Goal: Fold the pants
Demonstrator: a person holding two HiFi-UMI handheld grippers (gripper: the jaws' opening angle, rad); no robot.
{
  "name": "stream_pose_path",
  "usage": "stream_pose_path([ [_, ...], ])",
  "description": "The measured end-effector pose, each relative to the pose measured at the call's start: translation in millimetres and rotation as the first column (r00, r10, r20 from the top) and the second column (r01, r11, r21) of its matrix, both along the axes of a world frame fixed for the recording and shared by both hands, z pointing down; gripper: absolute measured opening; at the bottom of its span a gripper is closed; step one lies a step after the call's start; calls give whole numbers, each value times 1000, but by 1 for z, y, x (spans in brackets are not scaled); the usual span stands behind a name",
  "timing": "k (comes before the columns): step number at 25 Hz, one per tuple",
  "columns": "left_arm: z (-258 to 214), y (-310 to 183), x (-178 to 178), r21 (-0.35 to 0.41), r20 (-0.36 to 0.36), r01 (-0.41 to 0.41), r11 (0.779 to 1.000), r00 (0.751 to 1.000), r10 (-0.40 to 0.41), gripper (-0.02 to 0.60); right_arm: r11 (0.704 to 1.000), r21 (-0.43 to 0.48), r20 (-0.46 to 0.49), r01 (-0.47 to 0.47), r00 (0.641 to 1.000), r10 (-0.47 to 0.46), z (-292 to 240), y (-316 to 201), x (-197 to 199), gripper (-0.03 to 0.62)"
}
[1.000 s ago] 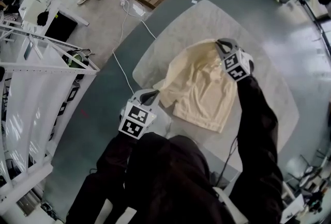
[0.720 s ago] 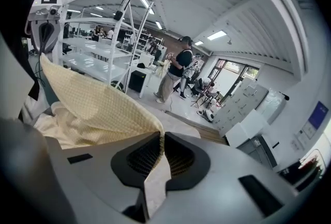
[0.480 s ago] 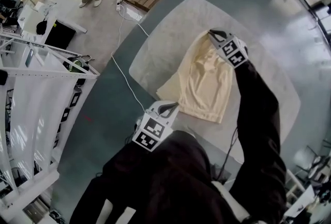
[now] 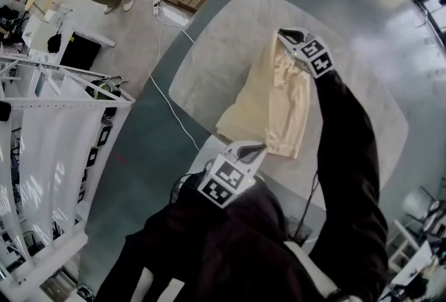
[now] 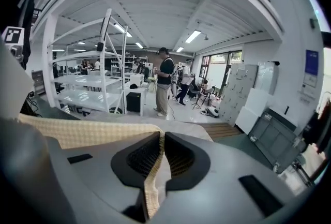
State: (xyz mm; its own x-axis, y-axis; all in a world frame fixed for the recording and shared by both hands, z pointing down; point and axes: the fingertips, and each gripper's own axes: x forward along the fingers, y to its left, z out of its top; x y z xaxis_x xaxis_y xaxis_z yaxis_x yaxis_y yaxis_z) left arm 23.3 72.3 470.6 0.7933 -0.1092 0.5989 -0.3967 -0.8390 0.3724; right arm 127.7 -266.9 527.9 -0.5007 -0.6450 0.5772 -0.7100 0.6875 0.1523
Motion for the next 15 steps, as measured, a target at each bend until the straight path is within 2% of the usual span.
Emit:
stream_pose_path([
  [7,9,19,45,-25,-20,-66,997,998,66,9,1000,-2,42,-10,999,10,7,-1,10,28],
  [15,34,29,78,-114,-77,-102,988,993,93,9,999,-39,66,-16,998,18,18,5,19,28],
])
